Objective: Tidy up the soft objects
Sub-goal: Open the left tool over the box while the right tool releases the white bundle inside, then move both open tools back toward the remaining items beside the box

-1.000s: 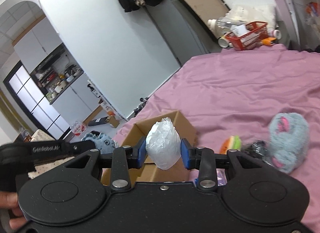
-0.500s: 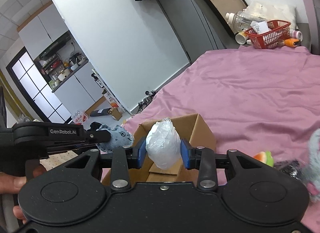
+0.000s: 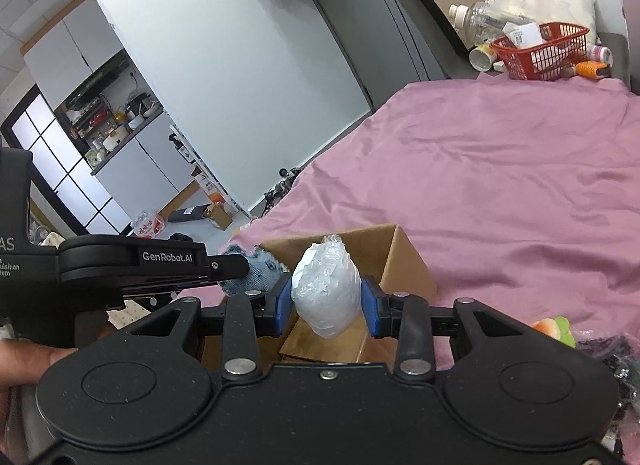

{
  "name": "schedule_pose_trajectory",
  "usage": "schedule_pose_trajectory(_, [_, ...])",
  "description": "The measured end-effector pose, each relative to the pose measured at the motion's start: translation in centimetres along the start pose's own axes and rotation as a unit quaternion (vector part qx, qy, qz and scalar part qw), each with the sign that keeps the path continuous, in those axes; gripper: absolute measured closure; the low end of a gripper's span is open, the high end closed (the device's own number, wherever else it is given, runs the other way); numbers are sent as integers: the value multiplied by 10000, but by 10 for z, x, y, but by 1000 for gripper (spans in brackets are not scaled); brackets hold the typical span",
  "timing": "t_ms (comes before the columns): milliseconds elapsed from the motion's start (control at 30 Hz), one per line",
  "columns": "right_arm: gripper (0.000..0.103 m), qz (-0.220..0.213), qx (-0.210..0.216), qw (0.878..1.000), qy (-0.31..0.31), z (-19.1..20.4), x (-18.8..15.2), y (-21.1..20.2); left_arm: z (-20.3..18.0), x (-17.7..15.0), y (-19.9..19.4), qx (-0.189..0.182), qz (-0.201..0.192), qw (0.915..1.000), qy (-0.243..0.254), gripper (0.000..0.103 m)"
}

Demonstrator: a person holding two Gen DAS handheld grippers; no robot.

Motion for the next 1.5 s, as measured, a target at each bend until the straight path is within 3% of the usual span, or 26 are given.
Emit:
schedule_pose_trajectory(300, [63,44,-19,10000,-62,7,4,8,9,21,-1,75,111,9999,6,77])
schedule_pose_trajectory(400, [44,37,6,10000,-72,11,7,7,12,23,-6,140,174,9997,-32,74])
schedule_pose_trajectory(567, [41,-10,-41,10000,-11,12,15,-8,14,23,-22,319,176,9993,38,51])
schedule_pose_trajectory(767, [27,-83,-160,9997,143,7,32,-33,17,23,-51,462,168,9988,-32,27])
schedule_pose_trajectory(1033, [15,-117,-264,9995,132,8,43,-71,10,23,-93,528,29,9986,-11,22])
schedule_pose_trajectory(1333, [6,-125,-335,9994,47,4,49,-115,-9,20,-139,479,-262,9985,-54,0])
schedule_pose_trajectory(1500, [3,-66,-366,9993,46,-4,51,-138,-25,17,-161,385,-381,9985,28,0])
Point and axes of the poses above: each gripper's, at about its wrist camera, not at the fingertips, and y roughly the way its jaws point, z to its left, x to its top, the point moved 7 cm from there along y, roughly the way its jaws point, and after that the axes turned 14 degrees about -z, right-handed, at the moved point
